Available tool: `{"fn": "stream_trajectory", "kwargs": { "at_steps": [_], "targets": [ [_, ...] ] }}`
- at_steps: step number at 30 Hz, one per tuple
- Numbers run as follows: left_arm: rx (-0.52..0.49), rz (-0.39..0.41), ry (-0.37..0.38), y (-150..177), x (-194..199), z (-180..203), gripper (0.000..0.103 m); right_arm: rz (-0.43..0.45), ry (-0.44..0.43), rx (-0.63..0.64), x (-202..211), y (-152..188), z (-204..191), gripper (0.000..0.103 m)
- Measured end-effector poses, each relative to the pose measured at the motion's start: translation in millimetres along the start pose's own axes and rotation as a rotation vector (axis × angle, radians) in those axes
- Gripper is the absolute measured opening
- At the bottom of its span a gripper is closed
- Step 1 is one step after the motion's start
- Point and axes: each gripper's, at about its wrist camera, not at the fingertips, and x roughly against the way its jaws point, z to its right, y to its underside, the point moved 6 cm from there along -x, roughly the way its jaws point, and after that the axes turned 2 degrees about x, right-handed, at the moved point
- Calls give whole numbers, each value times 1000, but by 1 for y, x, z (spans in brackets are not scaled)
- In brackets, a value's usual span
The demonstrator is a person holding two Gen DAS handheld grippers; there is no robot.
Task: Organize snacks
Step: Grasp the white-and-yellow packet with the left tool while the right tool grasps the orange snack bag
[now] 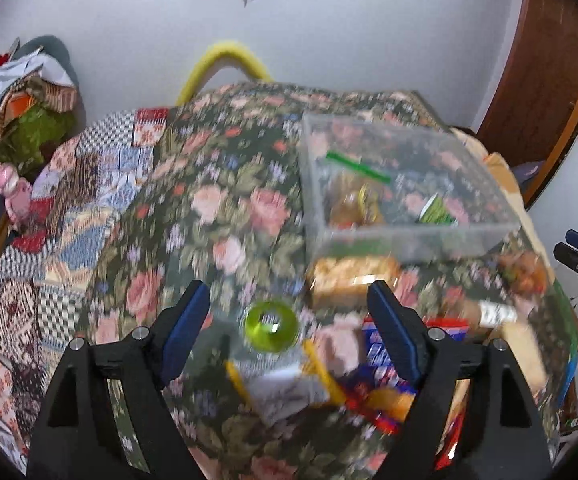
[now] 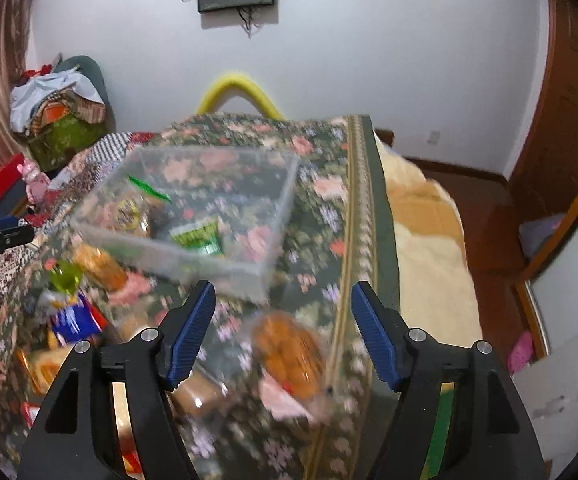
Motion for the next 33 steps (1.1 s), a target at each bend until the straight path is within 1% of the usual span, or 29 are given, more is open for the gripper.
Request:
{"fn": "stream_trajectory", "kwargs": {
  "at_steps": [2,7,12,15,17,19,24,26,28,30,31,33],
  "targets": [
    [10,-24,2,11,-5,-4,81,-32,-3,-21,-5,14,5,67],
    [45,-102,7,41,-27,-14,81,-95,-8,-57,-16,39,14,67],
    [73,-170,9,63,-47,-19,81,-129,-2,-61,-27,47,18,67],
    [84,-195,11,72,-56,-19,81,-146,-3,-57,-35,49,19,67],
    [91,-209,22,76,-62,-19,82,-156,-2,-55,-41,51,20,67],
    [94,-199,21,78,-65,-18,84,-167,-12,-60,-47,53,20,67],
    [63,-173,-1,78,-69,-11,84,-184,-32,-72,-60,56,15,68],
    [58,-158,-7,78,-68,-10,80,-177,-30,-67,-61,55,14,68],
    [63,-145,-3,78,-67,-10,69,-177,-35,-67,-62,54,13,68],
    [70,-138,5,79,-64,-11,62,-173,-35,-69,-64,54,12,67],
    [74,-137,9,80,-63,-12,60,-169,-32,-73,-64,54,12,62],
    [81,-136,6,81,-61,-14,58,-161,-26,-83,-63,54,13,57]
  ]
}}
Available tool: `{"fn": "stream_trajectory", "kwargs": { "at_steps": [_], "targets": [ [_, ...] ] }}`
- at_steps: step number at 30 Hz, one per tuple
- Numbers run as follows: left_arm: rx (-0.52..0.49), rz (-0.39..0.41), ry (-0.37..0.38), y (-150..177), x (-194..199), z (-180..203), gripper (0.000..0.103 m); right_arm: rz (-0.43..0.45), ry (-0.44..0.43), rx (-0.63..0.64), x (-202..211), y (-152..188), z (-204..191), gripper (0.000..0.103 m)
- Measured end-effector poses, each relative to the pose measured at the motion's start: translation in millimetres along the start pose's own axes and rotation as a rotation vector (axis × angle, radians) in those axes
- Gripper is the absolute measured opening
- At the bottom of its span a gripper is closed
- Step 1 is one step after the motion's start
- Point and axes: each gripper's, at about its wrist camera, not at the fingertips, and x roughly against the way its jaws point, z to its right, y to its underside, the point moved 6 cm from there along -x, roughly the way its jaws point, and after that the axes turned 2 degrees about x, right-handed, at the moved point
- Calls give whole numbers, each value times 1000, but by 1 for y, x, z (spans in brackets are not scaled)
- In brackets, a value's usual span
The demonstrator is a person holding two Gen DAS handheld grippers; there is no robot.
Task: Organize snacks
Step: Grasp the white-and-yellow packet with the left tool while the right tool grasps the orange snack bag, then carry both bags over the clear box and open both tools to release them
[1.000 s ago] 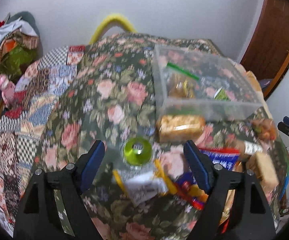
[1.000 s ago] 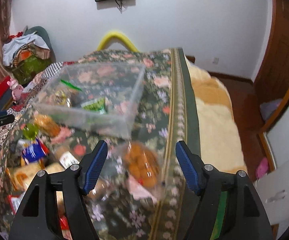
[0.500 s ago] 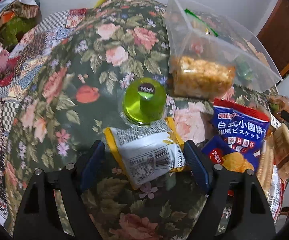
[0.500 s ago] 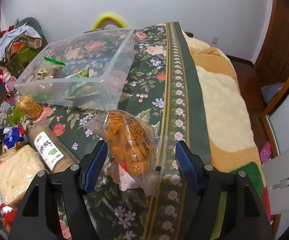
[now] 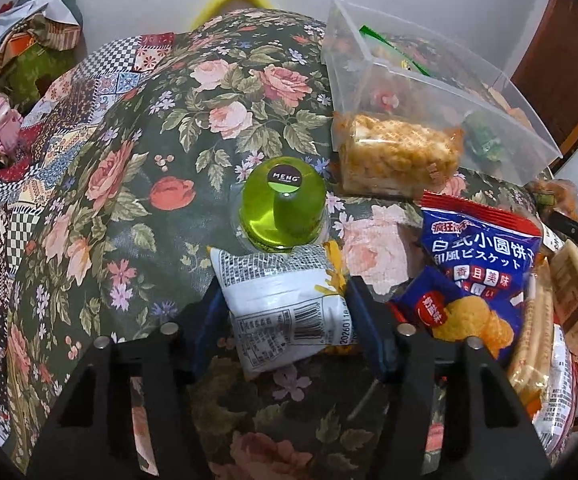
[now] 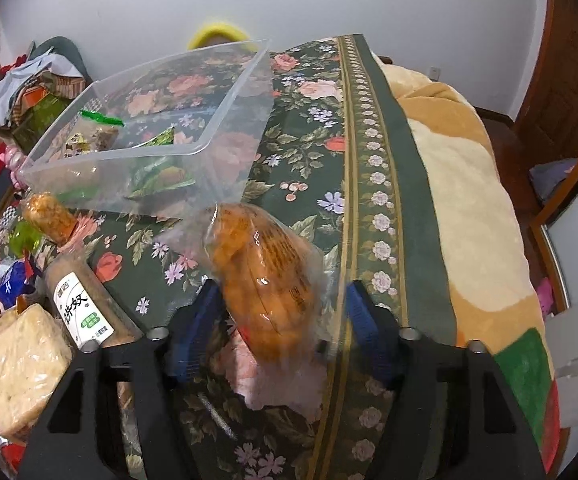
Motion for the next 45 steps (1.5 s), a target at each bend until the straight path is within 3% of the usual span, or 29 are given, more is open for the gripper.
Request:
{"fn": "stream_trajectory", "kwargs": {
  "at_steps": [2,4,17,31,45],
  "targets": [
    [-3,0,-8,2,2,-1,57,11,-16,-9,2,-1,0,45],
    [-2,-2,-13,3,4,-2,56,19,-20,-6,6,-2,-3,42],
    [-18,68,-9,-5,43,4,54,74,-52,-19,36,-8,-9,40],
    [-107,258,60,-71,106,55,54,186,-37,-15,73,-35,-8,38],
    [-184,313,127,-125,100,120,54,282,-50,-15,87,-72,-13,38]
  ]
}}
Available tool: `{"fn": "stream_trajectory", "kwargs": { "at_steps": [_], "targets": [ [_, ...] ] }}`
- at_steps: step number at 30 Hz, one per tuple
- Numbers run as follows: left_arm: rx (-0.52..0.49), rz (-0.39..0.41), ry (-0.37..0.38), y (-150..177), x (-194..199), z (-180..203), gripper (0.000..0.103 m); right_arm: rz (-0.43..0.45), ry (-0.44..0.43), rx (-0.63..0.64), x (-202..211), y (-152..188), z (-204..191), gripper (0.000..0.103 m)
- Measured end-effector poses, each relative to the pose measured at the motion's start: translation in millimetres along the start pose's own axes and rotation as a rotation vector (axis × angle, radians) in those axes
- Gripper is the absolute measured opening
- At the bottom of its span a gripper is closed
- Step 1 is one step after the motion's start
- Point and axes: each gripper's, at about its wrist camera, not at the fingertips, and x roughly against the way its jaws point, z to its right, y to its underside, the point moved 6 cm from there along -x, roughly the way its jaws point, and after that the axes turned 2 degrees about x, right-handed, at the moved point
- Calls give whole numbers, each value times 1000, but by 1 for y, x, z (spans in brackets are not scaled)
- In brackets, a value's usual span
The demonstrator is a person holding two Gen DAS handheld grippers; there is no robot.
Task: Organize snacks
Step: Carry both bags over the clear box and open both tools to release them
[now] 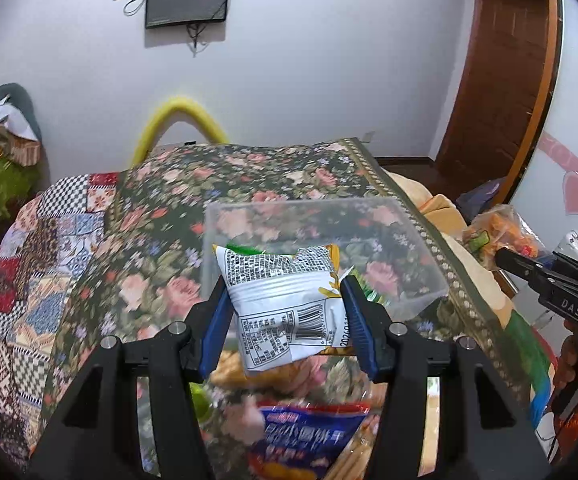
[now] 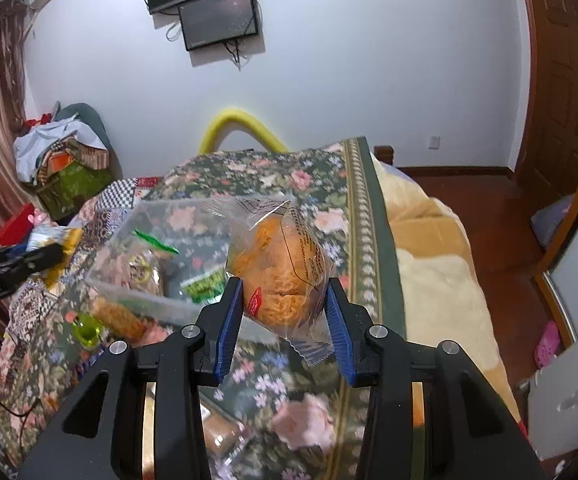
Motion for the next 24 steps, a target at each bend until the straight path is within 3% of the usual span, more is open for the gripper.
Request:
{"fn": "stream_trajectory", "kwargs": {
  "at_steps": [11,24],
  "targets": [
    [-21,-23,3,-18,-50,23,54,18,-74,17,-30,-25,-22,38],
    [-11,-137,3,-8,-109,23,54,-82,-91,30,-85,-19,-30,38]
  ]
}}
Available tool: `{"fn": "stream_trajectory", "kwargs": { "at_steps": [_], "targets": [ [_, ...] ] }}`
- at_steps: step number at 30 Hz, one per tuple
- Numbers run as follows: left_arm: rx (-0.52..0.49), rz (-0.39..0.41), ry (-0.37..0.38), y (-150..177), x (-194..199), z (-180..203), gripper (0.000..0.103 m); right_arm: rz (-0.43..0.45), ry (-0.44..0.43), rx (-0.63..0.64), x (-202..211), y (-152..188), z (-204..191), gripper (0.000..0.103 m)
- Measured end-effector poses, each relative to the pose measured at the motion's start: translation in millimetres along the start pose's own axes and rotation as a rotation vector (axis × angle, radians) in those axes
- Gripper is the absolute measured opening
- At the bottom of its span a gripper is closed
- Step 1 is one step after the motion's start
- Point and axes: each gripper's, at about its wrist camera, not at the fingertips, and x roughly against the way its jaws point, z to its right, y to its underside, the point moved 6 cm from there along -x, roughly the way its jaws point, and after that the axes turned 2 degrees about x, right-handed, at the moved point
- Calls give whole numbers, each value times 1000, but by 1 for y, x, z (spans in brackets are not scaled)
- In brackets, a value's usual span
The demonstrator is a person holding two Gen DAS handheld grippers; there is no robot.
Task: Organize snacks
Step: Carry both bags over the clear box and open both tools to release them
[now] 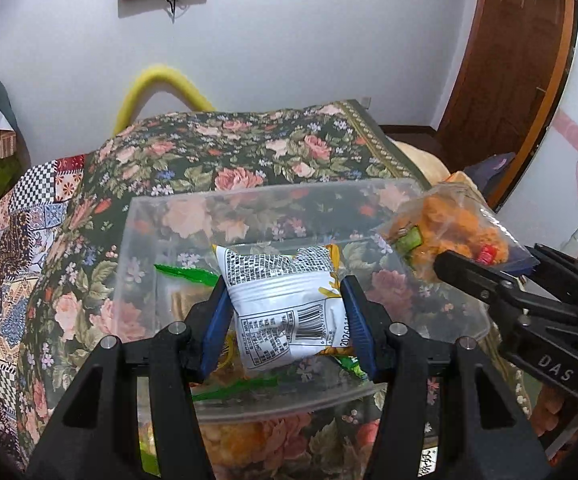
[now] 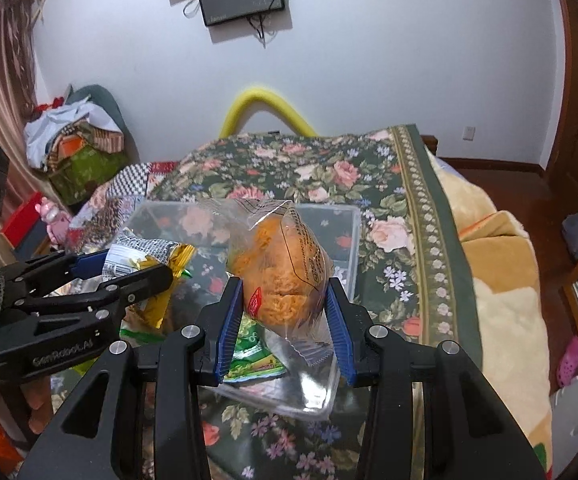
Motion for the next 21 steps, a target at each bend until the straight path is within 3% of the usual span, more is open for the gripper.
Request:
{"fn": "stream_trajectory", "kwargs": {
  "at_steps": [7,18,21],
  "targets": [
    [-1,-50,12,5,-17,0,54,-45,-3,38,-17,2,-11,38],
    [-40,-20,-16,5,-3,3,54,-88,18,34,-23,5,-5,40],
    [-25,-13,-8,4,6,1,54,-78,26,40,-15,2,-5,47]
  ]
}}
